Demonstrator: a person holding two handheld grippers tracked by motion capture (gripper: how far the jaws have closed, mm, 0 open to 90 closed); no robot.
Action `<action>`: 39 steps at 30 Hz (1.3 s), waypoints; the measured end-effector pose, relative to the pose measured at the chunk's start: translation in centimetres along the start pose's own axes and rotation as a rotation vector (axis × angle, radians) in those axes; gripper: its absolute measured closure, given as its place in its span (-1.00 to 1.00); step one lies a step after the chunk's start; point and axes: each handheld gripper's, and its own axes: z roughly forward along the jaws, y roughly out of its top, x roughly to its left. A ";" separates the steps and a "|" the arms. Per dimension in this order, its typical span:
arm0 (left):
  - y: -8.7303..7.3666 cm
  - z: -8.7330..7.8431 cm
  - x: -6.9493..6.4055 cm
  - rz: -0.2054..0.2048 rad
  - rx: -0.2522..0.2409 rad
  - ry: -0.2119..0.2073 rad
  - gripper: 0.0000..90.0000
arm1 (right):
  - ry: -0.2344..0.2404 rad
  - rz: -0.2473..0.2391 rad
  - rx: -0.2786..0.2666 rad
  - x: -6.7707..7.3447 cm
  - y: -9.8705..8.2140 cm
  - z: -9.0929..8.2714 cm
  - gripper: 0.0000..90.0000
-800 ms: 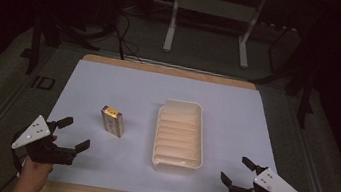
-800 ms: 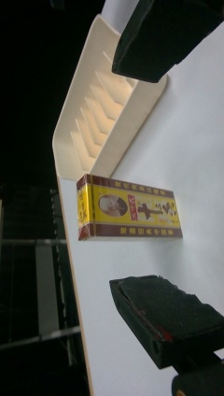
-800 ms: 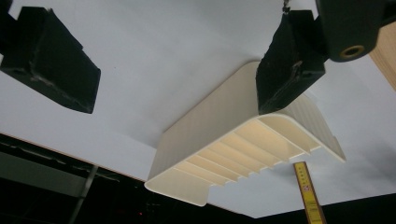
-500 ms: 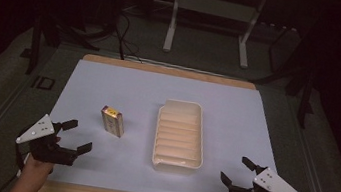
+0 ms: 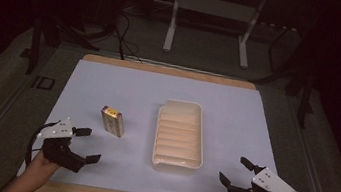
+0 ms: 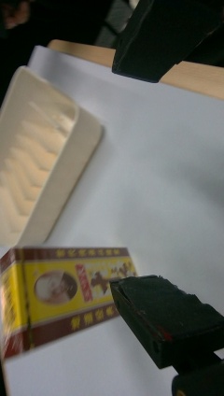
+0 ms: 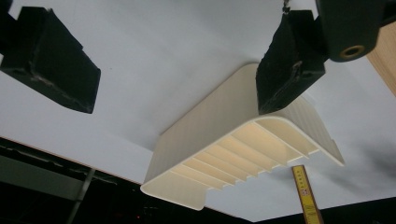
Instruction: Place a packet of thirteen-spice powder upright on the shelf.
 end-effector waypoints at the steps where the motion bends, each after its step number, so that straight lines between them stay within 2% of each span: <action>1: 0.1 0.0 0.0 0.012 0.018 -0.004 -0.98 | -0.001 0.001 0.001 0.0 0.0 0.0 -0.69; 3: 0.3 0.0 0.0 0.020 0.039 -0.011 -0.98 | -0.002 0.003 0.002 0.0 0.0 0.0 -0.69; 6: 0.4 -0.1 0.1 0.018 0.041 -0.003 -0.98 | -0.002 0.003 0.002 0.0 0.0 0.0 -0.69; 7: 0.6 -0.3 0.3 0.011 0.060 -0.001 -0.98 | 0.002 0.004 0.000 0.1 0.0 0.0 -0.69; 9: 0.8 -0.4 0.4 0.021 0.089 0.011 -0.98 | 0.003 0.003 -0.001 0.1 0.0 0.1 -0.69; 11: 1.0 -0.4 0.5 0.049 0.153 0.011 -0.98 | 0.005 0.003 0.000 0.2 0.0 0.1 -0.69; 16: 1.4 0.0 0.6 0.097 0.301 -0.020 -0.98 | 0.012 0.003 -0.003 0.3 0.0 0.2 -0.70; 21: 2.0 0.2 0.8 0.108 0.374 -0.060 -0.98 | 0.033 0.004 -0.004 0.4 0.0 0.3 -0.70; 22: 2.0 0.2 0.8 0.108 0.374 -0.060 -0.98 | 0.033 0.004 -0.004 0.4 0.0 0.3 -0.70; 24: 2.3 0.4 0.6 0.120 0.423 -0.081 -0.98 | 0.030 -0.001 -0.009 0.4 0.0 0.3 -0.70; 28: 2.5 0.7 0.3 0.167 0.499 -0.108 -0.98 | 0.018 -0.003 -0.013 0.4 0.0 0.2 -0.70; 29: 2.7 0.9 0.1 0.197 0.526 -0.130 -0.98 | 0.015 -0.004 -0.013 0.4 0.0 0.2 -0.70; 30: 2.7 0.9 0.1 0.197 0.526 -0.130 -0.98 | 0.015 -0.004 -0.013 0.4 0.0 0.2 -0.70; 31: 2.8 0.9 0.0 0.215 0.541 -0.139 -0.98 | 0.015 -0.004 -0.014 0.4 0.0 0.2 -0.70; 39: 3.6 1.6 0.3 0.250 0.654 -0.186 -0.98 | 0.007 -0.012 -0.015 0.4 0.1 0.2 -0.70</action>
